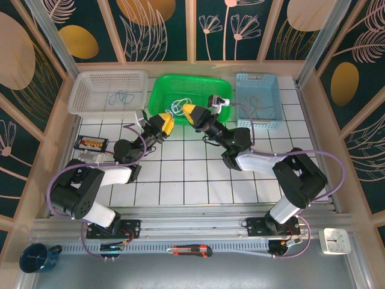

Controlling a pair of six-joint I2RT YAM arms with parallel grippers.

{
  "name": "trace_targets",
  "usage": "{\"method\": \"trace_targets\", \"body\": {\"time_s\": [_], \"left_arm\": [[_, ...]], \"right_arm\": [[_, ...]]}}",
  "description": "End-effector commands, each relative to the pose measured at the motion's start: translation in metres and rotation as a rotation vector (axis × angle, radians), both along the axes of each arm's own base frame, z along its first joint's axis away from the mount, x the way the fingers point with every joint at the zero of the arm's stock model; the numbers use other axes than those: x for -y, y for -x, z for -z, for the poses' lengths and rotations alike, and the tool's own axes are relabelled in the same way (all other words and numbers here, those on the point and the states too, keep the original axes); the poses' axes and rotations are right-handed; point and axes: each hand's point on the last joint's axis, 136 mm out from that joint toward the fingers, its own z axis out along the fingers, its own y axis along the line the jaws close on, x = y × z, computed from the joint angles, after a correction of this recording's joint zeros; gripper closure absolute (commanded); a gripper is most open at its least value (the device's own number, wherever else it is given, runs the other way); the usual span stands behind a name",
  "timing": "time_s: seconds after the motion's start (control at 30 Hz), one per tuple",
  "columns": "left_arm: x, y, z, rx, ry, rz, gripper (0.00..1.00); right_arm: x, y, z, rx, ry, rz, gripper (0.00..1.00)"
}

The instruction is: Untangle the cables

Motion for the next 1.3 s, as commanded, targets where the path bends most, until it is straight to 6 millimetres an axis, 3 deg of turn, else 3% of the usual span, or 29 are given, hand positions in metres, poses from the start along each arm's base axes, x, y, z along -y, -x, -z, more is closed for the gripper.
{"method": "trace_targets", "body": {"time_s": [0.0, 0.37, 0.5, 0.67, 0.93, 1.13, 1.27], "left_arm": [[-0.02, 0.034, -0.075, 0.279, 0.168, -0.015, 0.58], [-0.022, 0.036, -0.081, 0.292, 0.18, -0.018, 0.6], [-0.023, 0.035, -0.079, 0.287, 0.179, -0.021, 0.55], [-0.023, 0.038, -0.085, 0.306, 0.183, -0.016, 0.49], [-0.027, 0.044, -0.098, 0.341, 0.2, -0.026, 0.78], [-0.029, 0.043, -0.093, 0.324, 0.202, -0.035, 0.93], [-0.031, 0.04, -0.087, 0.295, 0.206, -0.05, 1.0]], "right_arm": [[0.01, 0.009, -0.028, 0.065, -0.108, 0.007, 1.0], [0.005, 0.008, -0.02, 0.039, -0.117, 0.0, 1.0], [-0.003, 0.009, -0.026, 0.053, -0.125, -0.025, 1.0], [-0.007, 0.008, -0.019, 0.034, -0.133, -0.034, 1.0], [-0.003, 0.002, -0.006, 0.009, -0.118, 0.0, 1.0], [0.001, 0.002, -0.005, 0.011, -0.116, 0.011, 1.0], [0.019, -0.004, -0.004, 0.017, -0.11, 0.061, 1.0]]}}
